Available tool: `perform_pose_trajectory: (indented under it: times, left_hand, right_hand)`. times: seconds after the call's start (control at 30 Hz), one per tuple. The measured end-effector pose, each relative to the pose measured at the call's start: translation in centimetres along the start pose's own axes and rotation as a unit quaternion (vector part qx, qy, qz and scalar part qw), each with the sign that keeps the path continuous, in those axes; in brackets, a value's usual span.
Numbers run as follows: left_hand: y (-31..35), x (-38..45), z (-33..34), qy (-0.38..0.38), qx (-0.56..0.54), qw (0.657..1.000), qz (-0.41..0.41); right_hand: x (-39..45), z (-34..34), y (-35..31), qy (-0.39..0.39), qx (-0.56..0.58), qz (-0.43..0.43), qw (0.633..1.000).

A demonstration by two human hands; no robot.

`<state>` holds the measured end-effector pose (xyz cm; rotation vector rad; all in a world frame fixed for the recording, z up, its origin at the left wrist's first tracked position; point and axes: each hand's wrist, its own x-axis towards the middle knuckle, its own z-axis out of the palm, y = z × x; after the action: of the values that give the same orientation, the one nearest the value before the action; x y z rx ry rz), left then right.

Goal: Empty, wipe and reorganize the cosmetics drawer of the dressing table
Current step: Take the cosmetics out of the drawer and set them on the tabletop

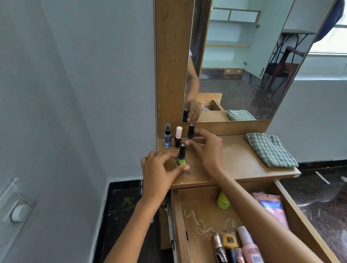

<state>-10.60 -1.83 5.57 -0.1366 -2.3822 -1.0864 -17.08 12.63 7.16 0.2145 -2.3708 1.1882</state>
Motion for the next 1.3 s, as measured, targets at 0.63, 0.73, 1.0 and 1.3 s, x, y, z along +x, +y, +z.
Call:
perform_pose_trajectory:
  times: [0.63,0.73,1.0,1.3]
  left_hand:
    - [1.7,0.2,1.7,-0.035,0.018,0.999,0.02]
    - [1.4,-0.6,1.1,-0.034,0.03,0.999,0.025]
    - [1.0,-1.7,-0.5,-0.029,0.064,0.996,0.052]
    - [0.7,-2.2,-1.2,-0.041,0.048,0.997,0.051]
  right_hand:
    - [-5.2,-3.7,-1.1,0.021,0.058,0.008,0.998]
    - [-5.0,-3.1,-0.8,0.01,0.023,-0.004,1.0]
    - [-1.8,-2.5,0.3,0.076,-0.054,0.043,0.995]
    - [0.4,-1.1,0.9,0.064,-0.085,0.051,0.993]
